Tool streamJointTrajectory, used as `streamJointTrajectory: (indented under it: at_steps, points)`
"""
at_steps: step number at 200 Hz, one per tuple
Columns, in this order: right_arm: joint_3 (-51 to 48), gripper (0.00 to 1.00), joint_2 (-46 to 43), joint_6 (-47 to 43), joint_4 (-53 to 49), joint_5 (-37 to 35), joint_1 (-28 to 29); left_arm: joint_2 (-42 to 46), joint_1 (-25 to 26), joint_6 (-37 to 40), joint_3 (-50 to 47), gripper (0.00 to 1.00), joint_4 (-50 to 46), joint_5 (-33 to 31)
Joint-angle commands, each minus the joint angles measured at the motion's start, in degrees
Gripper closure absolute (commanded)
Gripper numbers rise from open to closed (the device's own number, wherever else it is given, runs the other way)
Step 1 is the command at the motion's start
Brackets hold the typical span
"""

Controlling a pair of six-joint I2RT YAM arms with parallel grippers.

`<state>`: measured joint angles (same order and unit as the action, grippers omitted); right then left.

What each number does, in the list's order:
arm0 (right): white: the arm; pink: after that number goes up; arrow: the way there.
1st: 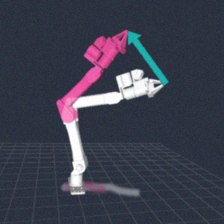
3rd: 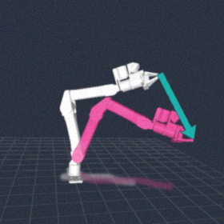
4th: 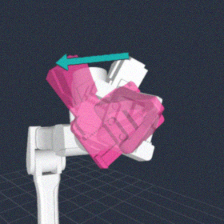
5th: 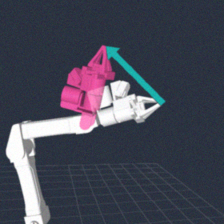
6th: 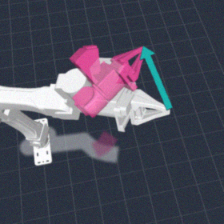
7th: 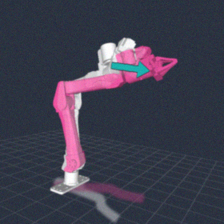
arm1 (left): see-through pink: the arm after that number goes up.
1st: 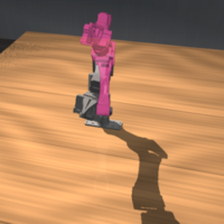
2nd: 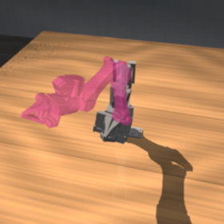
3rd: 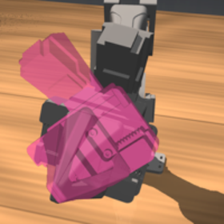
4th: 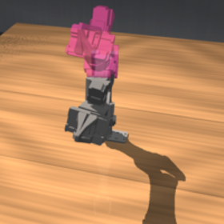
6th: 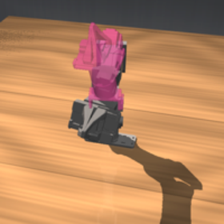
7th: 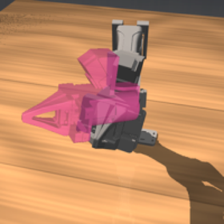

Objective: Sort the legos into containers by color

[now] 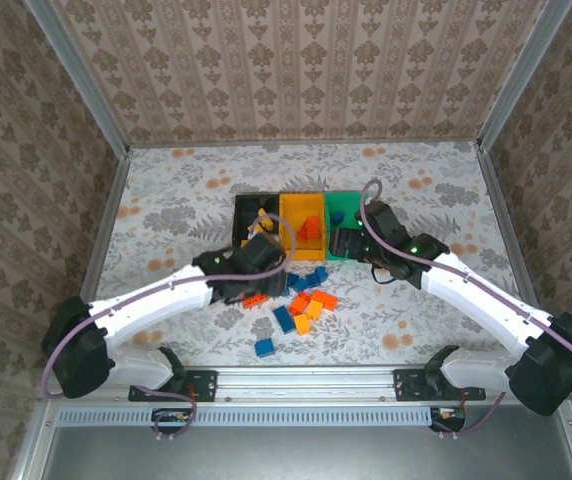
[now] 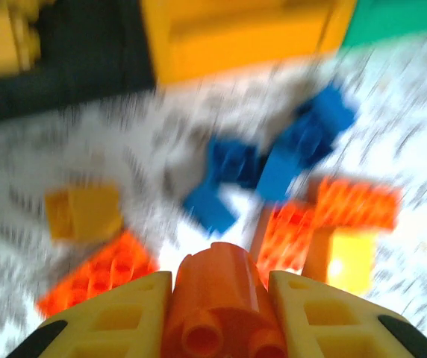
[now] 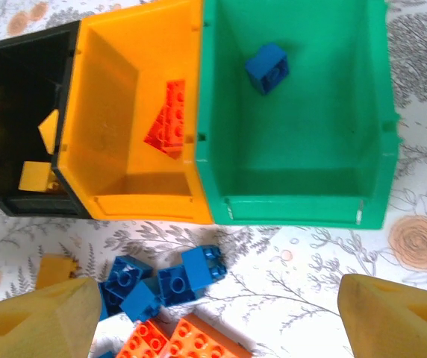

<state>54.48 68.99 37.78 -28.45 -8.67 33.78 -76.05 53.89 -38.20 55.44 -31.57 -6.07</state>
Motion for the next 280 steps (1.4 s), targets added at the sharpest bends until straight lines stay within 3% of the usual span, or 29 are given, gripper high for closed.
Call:
streamJointTrajectory:
  at_steps: [1, 35, 79, 111, 130, 165, 215, 250, 280]
  points:
    - [-2.2, 0.16, -2.5, 1.5, -0.1, -1.3, -1.0, -7.3, -2.8, 6.8, 8.0, 0.71, 2.8, -1.0]
    - [-5.1, 0.15, -5.3, 1.9, -1.6, -1.8, -1.7, -20.7, -6.3, 12.0, 21.2, 0.72, 2.8, -4.0]
    - [-7.7, 0.15, -8.2, 1.9, -1.9, -1.1, -2.2, -32.5, -9.3, 12.3, 31.7, 0.72, 1.5, -5.1]
    - [-9.4, 0.14, -8.7, 1.7, -1.9, 0.3, -2.2, -37.4, -9.5, 12.2, 36.5, 0.61, 0.3, -4.8]
    - [-9.9, 0.14, -8.5, 1.3, -1.9, 1.5, -2.3, -38.0, -9.4, 11.5, 37.3, 0.5, 0.8, -4.0]
    - [-10.6, 0.15, -8.0, -0.2, -1.0, 4.8, -2.2, -34.0, -9.0, 10.7, 36.5, 0.32, 2.0, -2.7]
    - [-11.3, 0.17, -2.3, -0.6, 1.5, 9.5, 2.9, -17.2, -7.7, 7.2, 24.0, 0.01, 7.7, 1.4]
    - [-9.7, 0.24, 3.4, 0.6, 2.9, 7.3, 10.1, -4.2, -5.7, 4.6, 10.7, 0.0, 9.6, 1.0]
    - [-8.6, 0.27, 7.9, -0.3, 3.3, 5.4, 11.2, 5.7, -5.3, 1.4, 0.6, 0.0, 8.9, -0.5]
